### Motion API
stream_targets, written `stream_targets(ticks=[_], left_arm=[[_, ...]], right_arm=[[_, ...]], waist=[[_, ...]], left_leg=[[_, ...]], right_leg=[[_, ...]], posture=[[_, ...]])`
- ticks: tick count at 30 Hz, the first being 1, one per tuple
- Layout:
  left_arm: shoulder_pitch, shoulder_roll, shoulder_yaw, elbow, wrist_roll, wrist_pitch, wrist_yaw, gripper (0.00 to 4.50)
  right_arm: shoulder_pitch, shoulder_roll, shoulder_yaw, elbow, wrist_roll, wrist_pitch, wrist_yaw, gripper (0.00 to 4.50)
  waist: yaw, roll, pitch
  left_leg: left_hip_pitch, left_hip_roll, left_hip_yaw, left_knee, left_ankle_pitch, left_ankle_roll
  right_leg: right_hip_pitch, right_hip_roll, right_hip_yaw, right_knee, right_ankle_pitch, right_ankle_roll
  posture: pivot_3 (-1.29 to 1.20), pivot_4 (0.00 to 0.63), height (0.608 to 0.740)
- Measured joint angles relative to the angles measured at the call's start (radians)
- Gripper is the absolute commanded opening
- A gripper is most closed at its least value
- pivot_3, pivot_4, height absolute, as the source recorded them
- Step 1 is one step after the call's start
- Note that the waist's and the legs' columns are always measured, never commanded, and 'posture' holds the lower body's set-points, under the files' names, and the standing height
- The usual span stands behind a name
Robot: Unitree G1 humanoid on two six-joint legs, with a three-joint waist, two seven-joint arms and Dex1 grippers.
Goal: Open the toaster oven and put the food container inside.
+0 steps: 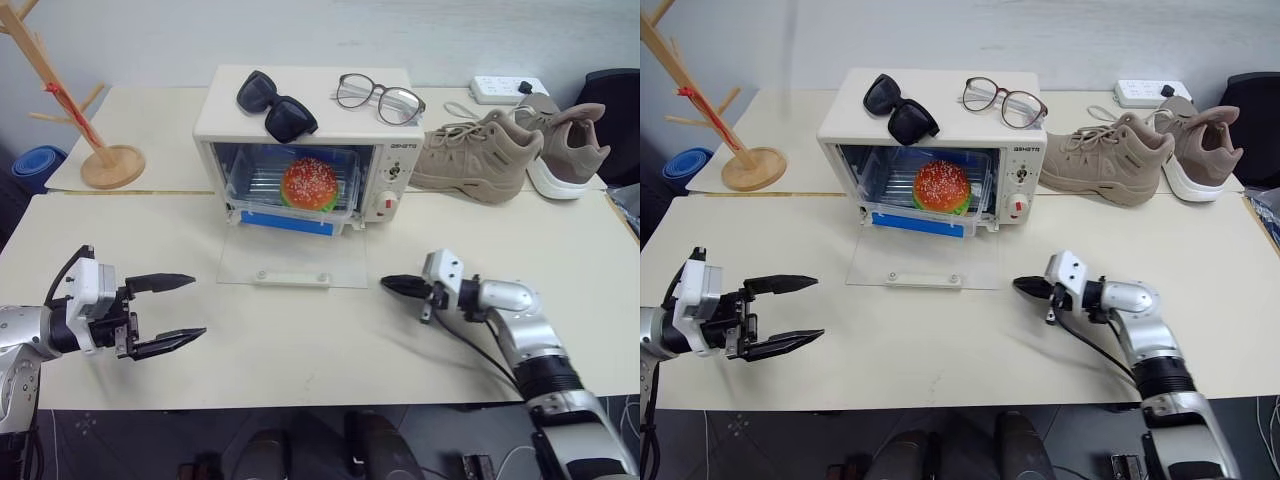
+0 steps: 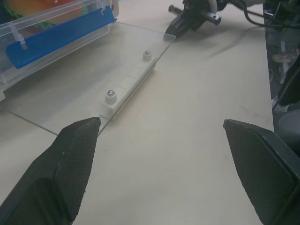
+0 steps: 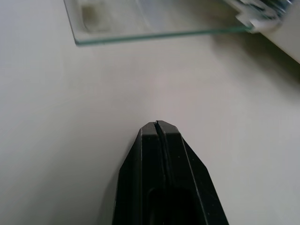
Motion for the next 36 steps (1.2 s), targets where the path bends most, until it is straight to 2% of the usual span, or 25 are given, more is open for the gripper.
stream_targets(ticks=[6, 11, 17, 22, 24, 26, 29, 33, 36], left_arm=[[0.006, -0.004, 0.026, -0.019, -0.038, 0.039, 0.031, 4.47], [0.012, -0.047, 0.083, -0.036, -0.071, 0.069, 0.118, 4.47], [0.029, -0.122, 0.108, -0.065, -0.095, 0.105, 0.232, 4.47], [0.03, -0.139, 0.097, -0.065, -0.075, 0.082, 0.264, 4.47], [0.025, -0.139, 0.08, -0.06, -0.049, 0.053, 0.272, 4.5], [0.021, -0.139, 0.072, -0.056, -0.03, 0.025, 0.271, 4.5], [0.043, -0.13, 0.075, -0.051, -0.009, -0.019, 0.253, 4.5], [0.147, -0.102, 0.077, -0.051, 0.019, -0.043, 0.206, 4.5], [0.218, -0.102, 0.076, -0.045, 0.06, -0.101, 0.18, 4.5]], right_arm=[[-0.009, 0.072, -0.009, 0.002, 0.041, -0.016, 0.01, 0.0], [-0.032, 0.109, -0.061, -0.056, 0.137, 0.03, -0.009, 0.0], [-0.177, 0.173, -0.138, -0.118, 0.272, 0.155, -0.083, 0.0], [-0.284, 0.192, -0.171, -0.058, 0.289, 0.216, -0.151, 0.0], [-0.303, 0.182, -0.178, -0.051, 0.294, 0.24, -0.153, 0.37], [-0.283, 0.146, -0.172, -0.079, 0.311, 0.273, -0.098, 0.95], [-0.179, 0.05, -0.159, -0.177, 0.312, 0.271, 0.029, 1.91], [-0.002, -0.071, -0.151, -0.252, 0.296, 0.171, 0.202, 3.26], [0.102, -0.11, -0.151, -0.268, 0.278, 0.088, 0.281, 4.32]], waist=[[0.006, 0.0, 0.0], [0.005, 0.001, 0.0], [0.005, 0.001, 0.0], [0.008, 0.001, 0.0], [0.011, 0.001, 0.0], [0.012, 0.001, 0.0], [0.012, 0.001, 0.0], [0.006, 0.001, 0.0], [0.005, 0.001, 0.0]], left_leg=[[-0.001, 0.0, 0.0, 0.0, 0.0, 0.0], [-0.001, 0.0, 0.0, 0.0, 0.0, 0.0], [-0.001, 0.0, -0.001, 0.0, 0.0, -0.001], [-0.001, -0.001, -0.001, 0.0, 0.0, -0.001], [-0.001, -0.001, -0.001, 0.0, 0.0, -0.001], [-0.003, -0.001, -0.002, 0.0, 0.0, -0.001], [-0.004, -0.001, -0.001, 0.0, 0.0, -0.001], [-0.003, -0.001, 0.005, 0.0, -0.002, 0.002], [0.0, 0.0, 0.007, 0.0, -0.004, 0.005]], right_leg=[[0.0, 0.0, 0.0, -0.001, 0.0, 0.0], [-0.001, 0.0, 0.0, 0.0, 0.0, 0.0], [-0.001, 0.0, -0.001, 0.001, 0.0, 0.0], [-0.001, -0.001, -0.001, 0.0, 0.0, 0.0], [-0.001, -0.001, -0.001, -0.001, 0.0, 0.0], [-0.001, -0.001, -0.002, -0.001, 0.0, 0.0], [-0.001, -0.001, -0.002, -0.001, 0.0, 0.0], [-0.001, -0.002, -0.001, -0.003, 0.0, 0.001], [0.0, -0.002, 0.0, -0.004, 0.0, 0.001]], posture=[[0.0, 0.15, 0.74], [0.0, 0.15, 0.74], [0.0, 0.15, 0.74], [0.0, 0.15, 0.74], [0.0, 0.15, 0.74], [0.0, 0.15, 0.74], [0.0, 0.15, 0.74], [0.0, 0.15, 0.74], [0.0, 0.15, 0.74]])
